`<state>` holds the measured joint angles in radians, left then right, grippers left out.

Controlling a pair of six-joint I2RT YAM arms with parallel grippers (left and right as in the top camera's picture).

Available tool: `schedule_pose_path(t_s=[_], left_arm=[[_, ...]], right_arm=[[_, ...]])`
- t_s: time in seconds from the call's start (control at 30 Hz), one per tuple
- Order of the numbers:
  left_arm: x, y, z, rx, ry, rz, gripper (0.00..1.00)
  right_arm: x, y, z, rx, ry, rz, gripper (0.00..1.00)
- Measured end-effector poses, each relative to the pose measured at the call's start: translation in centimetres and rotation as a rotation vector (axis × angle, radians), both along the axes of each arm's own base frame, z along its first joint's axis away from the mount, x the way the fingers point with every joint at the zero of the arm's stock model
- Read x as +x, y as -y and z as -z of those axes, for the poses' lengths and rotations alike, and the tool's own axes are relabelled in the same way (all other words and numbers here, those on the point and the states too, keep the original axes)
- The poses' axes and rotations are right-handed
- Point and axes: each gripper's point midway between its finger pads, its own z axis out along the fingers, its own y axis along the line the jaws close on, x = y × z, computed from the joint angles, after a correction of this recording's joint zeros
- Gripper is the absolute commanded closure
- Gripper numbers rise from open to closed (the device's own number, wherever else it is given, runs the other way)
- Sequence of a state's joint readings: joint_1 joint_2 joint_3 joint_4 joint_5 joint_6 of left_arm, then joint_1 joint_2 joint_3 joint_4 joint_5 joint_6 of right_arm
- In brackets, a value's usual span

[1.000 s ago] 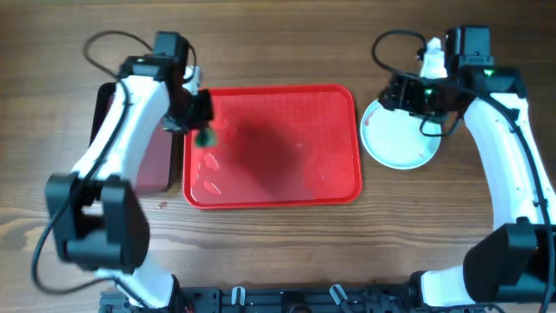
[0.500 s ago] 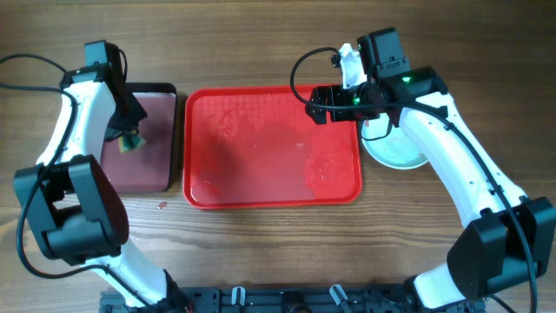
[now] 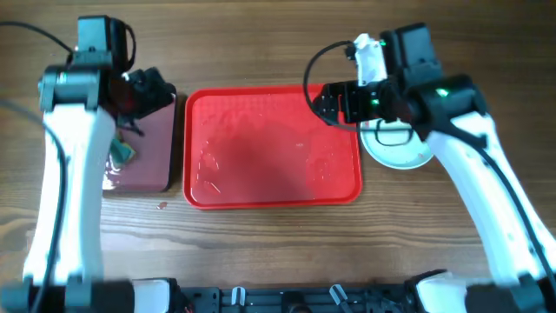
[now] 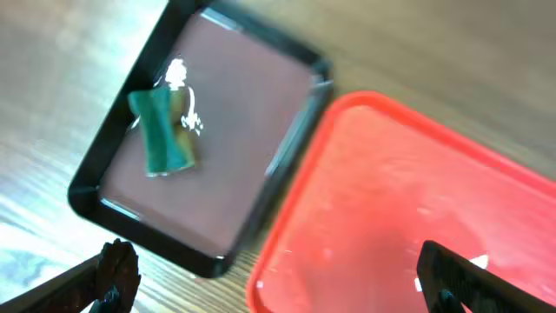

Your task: Clean dirty plates on tray and stack at the side

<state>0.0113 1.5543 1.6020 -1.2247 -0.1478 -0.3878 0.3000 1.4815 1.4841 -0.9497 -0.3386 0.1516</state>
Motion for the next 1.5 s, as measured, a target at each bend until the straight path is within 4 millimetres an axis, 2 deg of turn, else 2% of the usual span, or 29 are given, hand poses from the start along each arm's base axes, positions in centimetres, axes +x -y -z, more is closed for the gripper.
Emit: schedule_pose_path(t_s=[0.03, 0.1, 0.2, 0.23, 0.3, 0.43, 0.5, 0.6, 0.63, 0.67, 0.73, 0.77, 0.83, 0.9, 1.03, 1.13, 1.3, 1.5], left_arm=[[-0.7, 1.5, -2.5, -0.005, 0.074, 0.042, 0.0], [-1.3, 2.5, -3.8, -0.007, 0.112, 0.074, 0.0], [-1.5, 4.0, -4.1, -0.013, 0.123, 0.118, 0.0], [-1.5, 4.1, -4.1, -0.013, 0.122, 0.12, 0.0], [-1.5, 4.1, -4.1, -0.013, 0.121, 0.12, 0.0], [-1.5, 4.1, -4.1, -0.013, 0.122, 0.12, 0.0], [-1.5, 4.1, -4.1, -0.013, 0.121, 0.121, 0.0], [-1.5, 4.1, -4.1, -0.013, 0.122, 0.12, 0.0], [-1.5, 4.1, -4.1, -0.013, 0.122, 0.12, 0.0], [-1.5, 4.1, -4.1, -0.013, 0.121, 0.12, 0.0], [-1.5, 4.1, -4.1, -0.013, 0.124, 0.12, 0.0], [-1.5, 4.1, -4.1, -0.014, 0.122, 0.12, 0.0], [-1.5, 4.1, -4.1, -0.013, 0.121, 0.12, 0.0], [-1.5, 4.1, -4.1, -0.013, 0.12, 0.12, 0.0], [-1.5, 4.1, -4.1, -0.013, 0.121, 0.12, 0.0], [-1.5, 4.1, -4.1, -0.013, 0.121, 0.12, 0.0], [-1.5, 4.1, -4.1, -0.013, 0.12, 0.12, 0.0], [-1.5, 4.1, -4.1, -0.013, 0.121, 0.12, 0.0]], right_arm=[[-0.4, 0.1, -1.4, 0.011, 0.035, 0.0, 0.02], [-1.4, 0.5, -3.9, 0.03, 0.108, 0.003, 0.0], [-3.8, 1.7, -8.6, 0.059, 0.249, 0.018, 0.0], [-5.4, 2.3, -11.1, 0.078, 0.325, 0.024, 0.0], [-8.3, 3.2, -14.2, 0.108, 0.425, 0.027, 0.0], [-12.7, 4.7, -17.7, 0.185, 0.524, 0.075, 0.0], [-13.0, 6.2, -16.4, 0.118, 0.49, 0.138, 0.0], [-11.6, 8.6, -15.2, 0.011, 0.497, 0.261, 0.0], [-10.8, 9.0, -14.8, -0.009, 0.509, 0.29, 0.0], [-9.2, 9.3, -14.7, -0.011, 0.564, 0.328, 0.0], [-7.1, 9.9, -12.6, -0.013, 0.642, 0.373, 0.0], [-6.6, 10.4, -10.3, -0.015, 0.685, 0.379, 0.0], [-6.9, 10.8, -7.8, 0.022, 0.789, 0.374, 0.0], [-8.2, 11.5, -3.7, 0.047, 0.865, 0.38, 0.0], [-9.9, 11.7, 1.9, 0.067, 0.927, 0.373, 0.0], [-10.2, 11.7, 3.8, 0.097, 0.965, 0.376, 0.0], [-10.3, 11.7, 6.9, 0.112, 0.927, 0.387, 0.0], [-10.3, 11.7, 7.2, 0.112, 0.928, 0.388, 0.0]])
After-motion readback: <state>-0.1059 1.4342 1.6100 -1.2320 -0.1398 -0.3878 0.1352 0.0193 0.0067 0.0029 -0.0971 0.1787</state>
